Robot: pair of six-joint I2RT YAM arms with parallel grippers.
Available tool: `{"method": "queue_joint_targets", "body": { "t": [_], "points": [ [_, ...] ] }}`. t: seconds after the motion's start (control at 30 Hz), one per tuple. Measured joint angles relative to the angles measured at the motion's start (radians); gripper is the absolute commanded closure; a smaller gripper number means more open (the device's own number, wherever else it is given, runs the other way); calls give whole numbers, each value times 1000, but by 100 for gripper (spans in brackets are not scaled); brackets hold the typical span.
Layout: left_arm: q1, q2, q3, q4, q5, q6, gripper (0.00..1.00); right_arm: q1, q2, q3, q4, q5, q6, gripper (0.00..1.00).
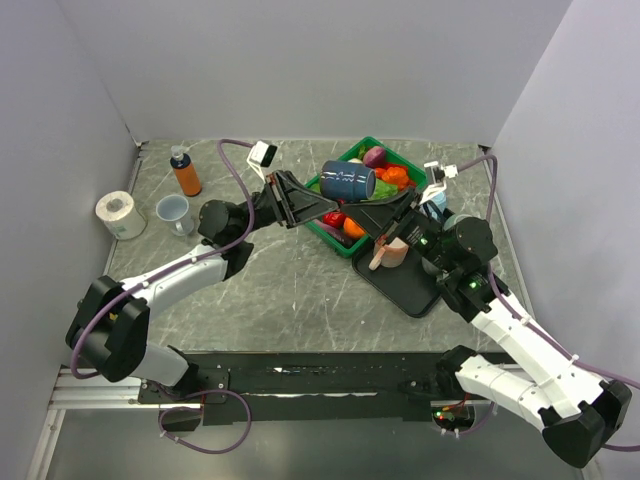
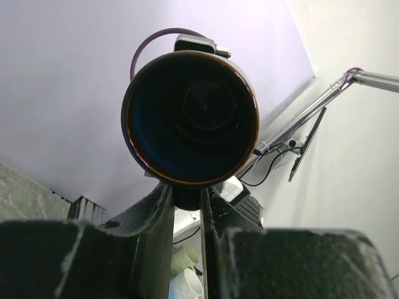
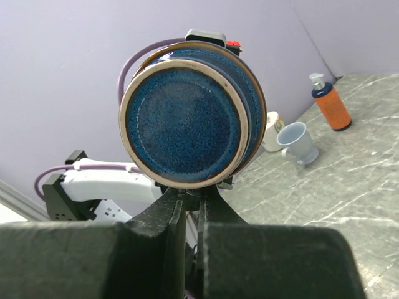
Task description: Turn the mug right side up
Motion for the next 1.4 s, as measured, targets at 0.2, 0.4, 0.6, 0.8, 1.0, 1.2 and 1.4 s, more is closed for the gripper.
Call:
{"method": "queue_joint_targets", "body": {
  "t": [0.2, 0.4, 0.6, 0.8, 1.0, 1.2, 1.4],
  "points": [
    [-2, -28, 0, -130, -13, 97, 99, 0, -10, -15, -44, 37, -31, 41],
    [-2, -138, 38, -431, -79, 298, 99, 2, -9, -15, -126, 69, -43, 17],
    [-2, -258, 134, -802, -240, 563, 99, 2, 1, -15, -205, 111, -43, 11],
    [-4, -296, 211, -1170, -539, 818, 99, 2, 23, -9, -308, 160, -43, 10],
    [20, -269, 211, -1429, -821, 956, 99, 2, 53, -2, -368, 190, -42, 10],
    [153, -178, 211, -1536, -922, 989, 99, 0, 79, -1, -422, 204, -42, 10],
    [289, -17, 248, -1601, -969, 1002, 99, -27, 81, -1, -445, 201, -37, 10]
  ]
}}
